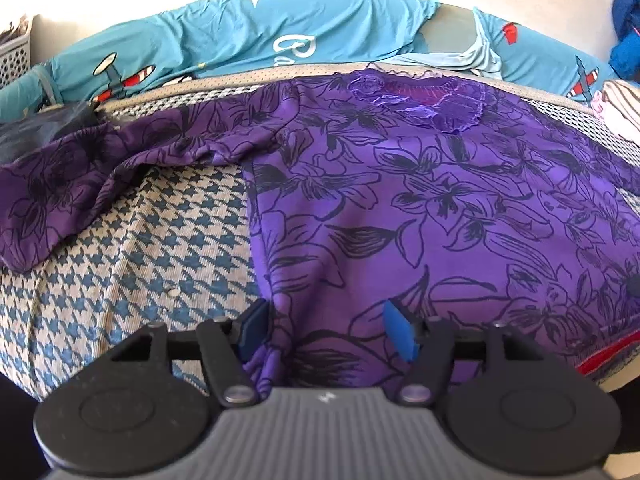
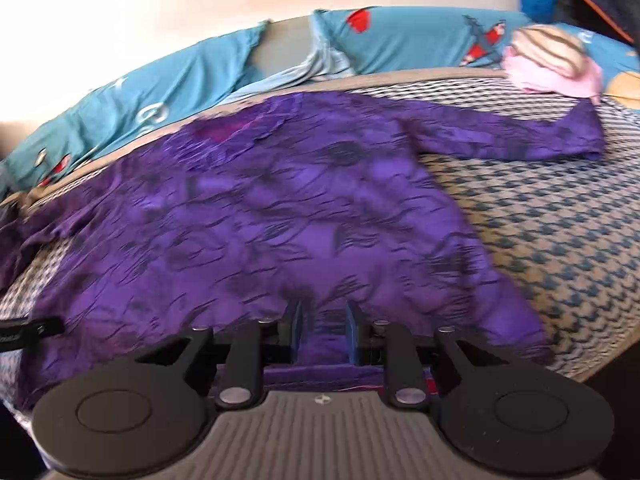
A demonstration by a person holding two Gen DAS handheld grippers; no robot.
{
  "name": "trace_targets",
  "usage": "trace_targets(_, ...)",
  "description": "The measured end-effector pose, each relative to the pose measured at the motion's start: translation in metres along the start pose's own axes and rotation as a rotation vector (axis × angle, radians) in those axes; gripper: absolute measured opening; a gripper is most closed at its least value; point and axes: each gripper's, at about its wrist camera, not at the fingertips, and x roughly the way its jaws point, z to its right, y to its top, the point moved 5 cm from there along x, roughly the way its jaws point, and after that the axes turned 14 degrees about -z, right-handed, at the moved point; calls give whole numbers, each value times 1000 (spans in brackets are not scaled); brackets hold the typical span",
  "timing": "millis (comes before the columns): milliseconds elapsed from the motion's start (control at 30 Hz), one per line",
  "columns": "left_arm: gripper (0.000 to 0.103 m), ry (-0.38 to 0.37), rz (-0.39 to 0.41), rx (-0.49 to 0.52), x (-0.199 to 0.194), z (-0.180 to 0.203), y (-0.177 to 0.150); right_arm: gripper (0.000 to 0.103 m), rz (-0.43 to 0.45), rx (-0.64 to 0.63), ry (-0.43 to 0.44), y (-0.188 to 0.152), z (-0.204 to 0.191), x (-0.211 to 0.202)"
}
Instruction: Fold clothes
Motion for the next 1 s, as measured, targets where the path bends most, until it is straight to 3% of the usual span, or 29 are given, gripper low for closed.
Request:
trace_targets(300, 73, 24, -17, 81, 1, 14, -10, 24, -87, -93, 8, -17, -26, 12)
trace_targets(633, 88, 23, -62, 138, -2, 29, -29, 35, -191, -77, 46, -40, -32, 15)
trace_targets(900, 96, 46, -119, 169, 2, 35, -42, 38, -248, -70, 50, -47, -34, 19)
trace_targets(1000, 96, 32, -94, 149, -5, 33, -43, 38, -275, -81, 62, -50, -37, 21)
